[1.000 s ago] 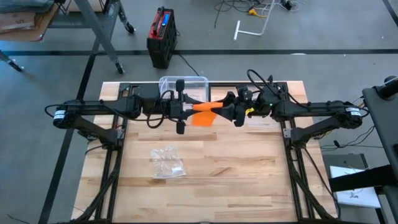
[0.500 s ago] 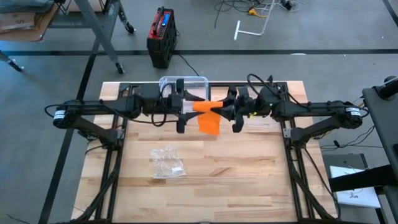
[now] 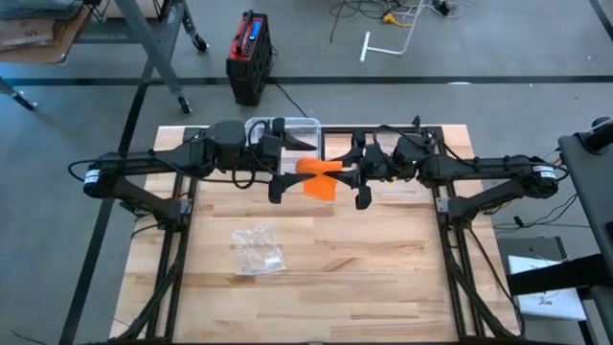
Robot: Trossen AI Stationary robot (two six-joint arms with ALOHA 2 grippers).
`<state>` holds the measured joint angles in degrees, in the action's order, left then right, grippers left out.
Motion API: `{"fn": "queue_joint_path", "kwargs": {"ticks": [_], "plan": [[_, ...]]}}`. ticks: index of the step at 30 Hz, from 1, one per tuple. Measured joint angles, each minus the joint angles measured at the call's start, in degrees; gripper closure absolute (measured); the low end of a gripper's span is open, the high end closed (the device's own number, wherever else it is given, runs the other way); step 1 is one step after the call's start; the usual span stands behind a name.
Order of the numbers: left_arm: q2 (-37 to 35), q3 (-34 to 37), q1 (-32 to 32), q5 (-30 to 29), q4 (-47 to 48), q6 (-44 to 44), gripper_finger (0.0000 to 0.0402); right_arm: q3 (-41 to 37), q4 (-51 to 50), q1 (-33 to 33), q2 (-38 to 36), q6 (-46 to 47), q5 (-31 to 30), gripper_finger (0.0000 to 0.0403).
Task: Roll bandage
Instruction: Roll the orange bandage
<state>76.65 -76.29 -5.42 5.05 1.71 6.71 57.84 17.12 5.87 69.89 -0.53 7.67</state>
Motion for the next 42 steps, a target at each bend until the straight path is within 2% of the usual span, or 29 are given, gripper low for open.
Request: {"fn": "queue_joint_path", "kwargs": {"ticks": [4, 7, 11, 17, 20, 24, 29, 33, 35, 39, 42], "plan": [[-0.16, 0.22, -0.65, 0.4, 0.64, -1.97, 0.0106, 0.0, 0.26, 0.0, -0.02, -2.31, 0.38, 0.0314], [0.22, 0.26, -1.32, 3.62, 0.77, -4.81, 0.0112, 0.0, 0.26, 0.0, -0.02, -5.61, 0.41, 0.0314], [1.11, 0.26, -1.45, 4.97, 0.98, -5.48, 0.0106, 0.0, 0.39, 0.0, -0.02, -9.63, 0.39, 0.0315], [1.69, 0.31, -1.45, 4.96, 1.91, -0.1, 0.0092, 0.0, 1.56, 0.0, -0.24, -10.06, 0.36, 0.0321], [1.69, 0.31, -1.46, 4.59, 1.16, 0.41, 0.0096, 0.0, 1.34, 0.0, -0.31, -10.06, 0.38, 0.0319], [1.69, 0.31, -1.88, 4.46, 1.4, -0.34, 0.0138, 0.0, 1.4, 0.0, -0.31, -9.58, 1.55, 0.0317], [1.74, 0.31, -2.19, 5.08, 2.32, -1.16, 0.0236, 0.0, 1.57, -0.12, -0.33, -7.73, 3.4, 0.0316], [1.74, 0.29, -2.24, 5.03, 2.38, 0.79, 0.0313, 0.0, 1.67, -0.16, -0.35, -1.9, 3.53, 0.0298], [1.69, 0.22, -2.24, 4.97, 2.4, 2.29, 0.0336, 0.0, 1.92, -0.16, -0.35, 3.78, 3.79, 0.0282], [1.5, -0.15, -2.24, 4.73, 2.59, 7.19, 0.0343, 0.0, 4.02, -0.2, -0.37, 24.51, 2.97, 0.0238], [1.57, -0.17, -2.06, 4.49, 2.1, 9.59, 0.0325, 0.0, 4.9, -0.22, -0.42, 32.34, 2.87, 0.02]]}}
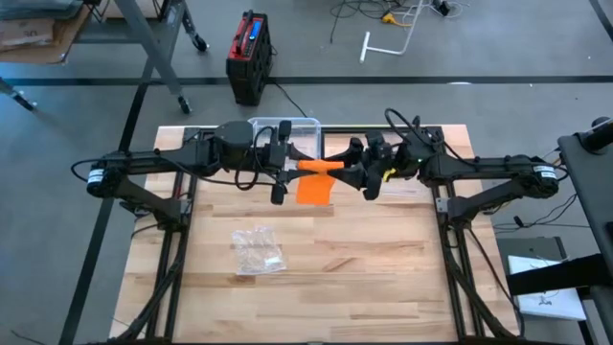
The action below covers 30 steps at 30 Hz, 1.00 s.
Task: Roll bandage
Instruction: Roll the orange bandage
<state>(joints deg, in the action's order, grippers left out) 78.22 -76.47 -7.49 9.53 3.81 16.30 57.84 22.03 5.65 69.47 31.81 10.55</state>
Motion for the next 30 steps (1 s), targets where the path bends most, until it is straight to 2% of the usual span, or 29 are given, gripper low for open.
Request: {"fn": "queue_joint_path", "kwargs": {"ticks": [4, 7, 11, 20, 30], "plan": [[0.07, 0.05, 0.78, -1.12, -0.17, 2.35, 0.0314, 0.0, -0.02, -0.02, -0.04, 1.2, 0.0, 0.0152], [0.08, 0.07, 1.63, -5.21, -0.22, 3.8, 0.0318, 0.02, -0.05, -0.02, -0.04, 1.23, -1.35, 0.0123], [0.17, 0.11, 2.34, -8.15, -0.7, 8.33, 0.0325, 0.07, -2.6, -0.04, 0.26, 3.22, -3.98, 0.0104], [1.96, 0.09, 2.47, -9.25, -1.12, 21.22, 0.0323, 0.01, -1.85, -0.02, 1.93, 6.58, -4.46, 0.0122], [2.29, 0.09, 2.47, -9.09, -1.31, 25.24, 0.0322, 0.0, -1.95, 0.0, 1.93, 7.15, -4.74, 0.0147]]}}
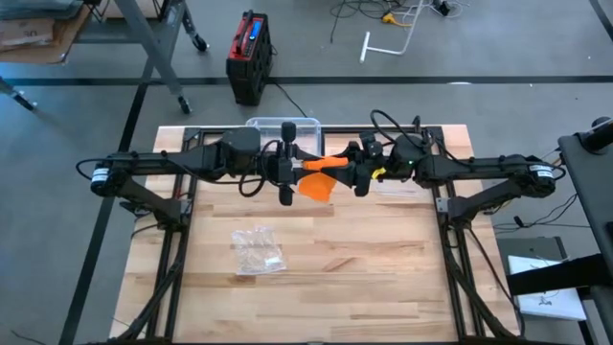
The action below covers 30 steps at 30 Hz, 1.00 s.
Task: Roll bandage
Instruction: Roll the orange bandage
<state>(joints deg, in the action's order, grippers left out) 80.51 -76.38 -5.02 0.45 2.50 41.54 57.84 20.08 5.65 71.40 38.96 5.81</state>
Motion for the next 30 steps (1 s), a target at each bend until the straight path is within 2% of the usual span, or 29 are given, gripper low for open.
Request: {"fn": "queue_joint_path", "kwargs": {"ticks": [6, 9, 16, 21, 26, 30], "plan": [[-0.31, 0.0, 0.0, 0.09, 0.05, -0.41, 0.0322, 0.0, -0.25, 0.02, 0.0, -2.47, 0.16, 0.0175], [-0.9, -0.51, 0.11, 0.24, 0.48, -2.45, 0.0322, 0.0, -0.42, 0.0, -0.06, -4.78, 0.7, 0.0176], [-2.49, -0.9, 0.09, 1.55, 1.55, -4.1, 0.0322, 0.0, 2.83, -0.02, -1.05, -5.97, 1.0, 0.0141], [-2.36, -0.83, 0.09, 1.62, 1.81, -5.34, 0.0322, 0.02, 1.5, -0.02, -1.18, -6.12, 1.0, 0.0118], [-2.6, -1.64, 0.09, 1.61, 0.53, -12.31, 0.0322, 0.02, -2.21, -0.02, -1.18, -18.23, 3.25, 0.0106], [-2.83, -3.17, 0.09, 1.65, 1.28, -15.97, 0.0322, 0.02, -3.34, -0.02, -1.31, -26.89, 3.23, 0.0113]]}}
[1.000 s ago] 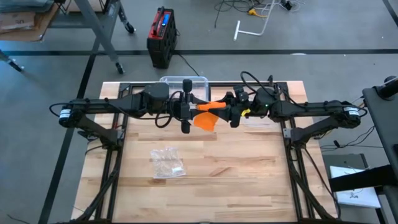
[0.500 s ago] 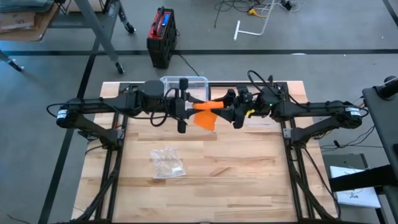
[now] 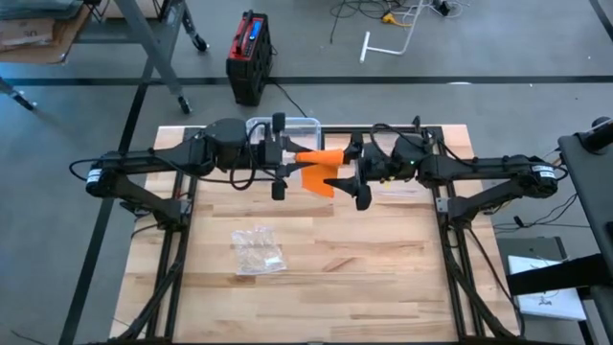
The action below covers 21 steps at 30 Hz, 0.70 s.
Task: Roll bandage
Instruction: Roll the orange bandage
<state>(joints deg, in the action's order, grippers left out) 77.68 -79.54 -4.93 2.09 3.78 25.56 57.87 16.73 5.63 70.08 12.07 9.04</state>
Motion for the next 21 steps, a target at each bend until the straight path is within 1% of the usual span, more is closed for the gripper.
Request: {"fn": "queue_joint_path", "kwargs": {"ticks": [3, 6, 9, 12, 13, 14, 21], "plan": [[-0.02, -0.38, 0.0, 0.1, 0.83, -2.38, 0.0322, 0.0, -0.21, 0.0, 0.02, -5.93, -0.06, 0.0136], [0.01, -0.26, 0.0, 0.59, 0.86, -4.03, 0.0322, 0.0, -0.17, 0.0, 0.53, -9.97, -0.39, 0.0182], [0.01, -0.24, 0.0, 1.83, 0.87, -5.04, 0.0322, 0.0, -0.68, 0.0, 0.63, -12.3, -2.29, 0.0255], [0.01, -0.52, 0.0, 3.69, 1.15, -6.18, 0.0322, 0.0, -2.52, 0.02, 0.57, -14.51, -3.08, 0.0349], [-0.08, -0.68, 0.0, 4.37, 1.16, -6.51, 0.0322, 0.0, -3.72, 0.02, 0.57, -14.99, -3.09, 0.0375], [-0.35, -0.73, 0.0, 4.92, 1.29, -6.74, 0.0322, 0.0, -4.87, 0.02, 0.56, -15.77, -3.09, 0.0388], [-2.79, -1.46, 0.0, 4.98, 4.29, -7.14, 0.0322, 0.0, -11.37, 0.0, 0.1, -16.11, -3.07, 0.04]]}}
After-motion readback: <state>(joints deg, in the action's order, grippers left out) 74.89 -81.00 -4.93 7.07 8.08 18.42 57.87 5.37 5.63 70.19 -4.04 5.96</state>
